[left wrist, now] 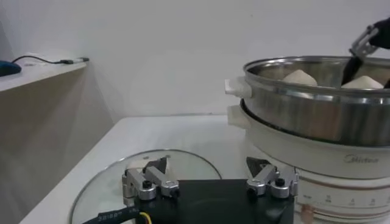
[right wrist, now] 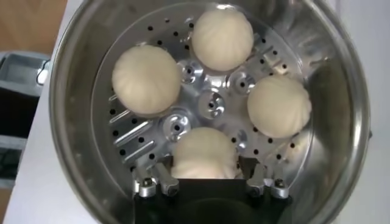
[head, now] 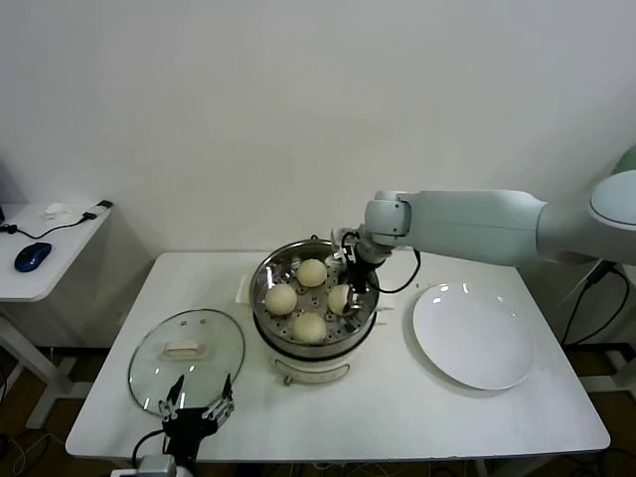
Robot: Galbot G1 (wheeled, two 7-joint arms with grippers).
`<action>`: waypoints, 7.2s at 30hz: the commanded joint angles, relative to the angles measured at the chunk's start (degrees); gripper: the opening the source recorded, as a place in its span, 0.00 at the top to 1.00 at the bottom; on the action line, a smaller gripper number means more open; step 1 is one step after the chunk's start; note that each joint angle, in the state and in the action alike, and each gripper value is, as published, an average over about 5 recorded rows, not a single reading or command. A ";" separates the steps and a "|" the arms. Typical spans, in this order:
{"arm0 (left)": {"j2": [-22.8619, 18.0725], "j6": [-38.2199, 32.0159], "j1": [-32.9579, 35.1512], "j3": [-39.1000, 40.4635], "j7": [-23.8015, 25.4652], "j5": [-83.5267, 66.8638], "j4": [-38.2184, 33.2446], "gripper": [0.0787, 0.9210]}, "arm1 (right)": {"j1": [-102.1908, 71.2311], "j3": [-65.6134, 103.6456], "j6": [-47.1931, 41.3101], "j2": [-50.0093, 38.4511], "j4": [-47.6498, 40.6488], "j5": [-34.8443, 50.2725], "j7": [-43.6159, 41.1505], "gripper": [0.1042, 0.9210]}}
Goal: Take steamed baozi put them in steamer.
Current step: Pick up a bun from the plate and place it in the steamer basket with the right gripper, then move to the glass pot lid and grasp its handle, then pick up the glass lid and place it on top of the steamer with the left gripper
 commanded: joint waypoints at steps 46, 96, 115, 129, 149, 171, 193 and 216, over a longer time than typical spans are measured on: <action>7.16 -3.52 -5.06 -2.71 -8.62 17.38 4.68 0.12 | -122.37 136.67 33.46 -9.78 17.07 -18.68 32.77 0.12; 13.20 -2.34 -25.69 0.34 -17.22 78.30 41.17 0.12 | -123.00 133.64 27.81 -1.23 21.91 -25.29 35.89 0.12; 12.90 -2.95 -26.52 0.53 -16.33 77.47 44.13 0.47 | -121.22 132.83 27.26 -0.24 22.10 -26.86 35.97 0.12; 13.54 -2.67 -23.94 0.22 -13.02 73.15 36.21 0.92 | -119.67 132.20 26.26 0.05 23.30 -27.70 36.40 0.12; 27.74 15.55 -26.13 -1.96 9.28 57.61 2.47 0.93 | -120.64 132.91 23.44 -0.06 22.70 -35.84 38.23 0.12; 5.13 33.89 -41.37 35.11 21.53 88.46 6.52 0.93 | -119.89 132.39 28.73 0.51 18.67 -37.48 38.03 0.12; -2.78 33.20 -44.73 37.70 19.00 94.53 19.88 0.93 | -119.26 132.52 32.21 0.96 14.68 -37.58 38.84 0.12; -1.90 32.22 -44.23 35.65 18.00 95.85 23.85 0.93 | -117.89 131.84 34.48 2.45 12.23 -38.92 39.78 0.12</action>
